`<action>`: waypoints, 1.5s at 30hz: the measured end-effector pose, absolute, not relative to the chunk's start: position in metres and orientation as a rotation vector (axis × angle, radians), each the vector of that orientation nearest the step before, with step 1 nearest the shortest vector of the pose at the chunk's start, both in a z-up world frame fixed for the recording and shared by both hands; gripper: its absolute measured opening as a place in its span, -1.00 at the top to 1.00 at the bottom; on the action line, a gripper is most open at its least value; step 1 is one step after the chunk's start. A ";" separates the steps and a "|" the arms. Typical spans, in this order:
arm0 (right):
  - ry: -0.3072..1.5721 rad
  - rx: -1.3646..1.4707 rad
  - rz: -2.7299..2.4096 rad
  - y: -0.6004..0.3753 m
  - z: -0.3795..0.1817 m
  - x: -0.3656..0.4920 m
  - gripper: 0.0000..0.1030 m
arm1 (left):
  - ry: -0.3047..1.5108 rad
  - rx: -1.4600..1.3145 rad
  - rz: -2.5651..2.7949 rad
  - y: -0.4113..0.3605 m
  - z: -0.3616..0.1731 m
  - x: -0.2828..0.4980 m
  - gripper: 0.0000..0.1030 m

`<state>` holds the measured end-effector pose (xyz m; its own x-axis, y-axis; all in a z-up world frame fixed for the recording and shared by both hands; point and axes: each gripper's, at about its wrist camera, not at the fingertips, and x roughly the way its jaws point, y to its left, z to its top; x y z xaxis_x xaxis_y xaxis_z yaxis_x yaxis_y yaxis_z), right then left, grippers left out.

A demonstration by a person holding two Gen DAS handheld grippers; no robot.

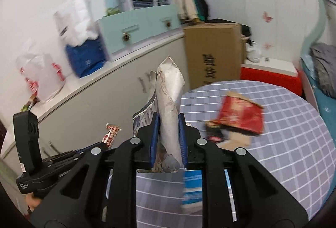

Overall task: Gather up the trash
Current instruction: 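Carry both items to the wastebasket and open both tools to drop them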

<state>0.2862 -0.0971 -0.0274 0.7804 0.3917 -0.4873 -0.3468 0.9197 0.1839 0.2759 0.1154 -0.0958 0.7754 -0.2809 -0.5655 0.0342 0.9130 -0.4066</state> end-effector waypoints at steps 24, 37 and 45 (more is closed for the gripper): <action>0.876 -0.200 0.656 0.182 -0.227 0.298 0.65 | 0.932 -0.608 0.202 0.338 -0.275 0.245 0.80; 0.957 -0.229 0.618 0.199 -0.281 0.313 0.65 | 1.006 -0.593 0.311 0.354 -0.323 0.257 -0.01; 0.979 -0.235 0.624 0.203 -0.291 0.311 0.65 | 1.038 -0.605 0.332 0.359 -0.332 0.254 -0.06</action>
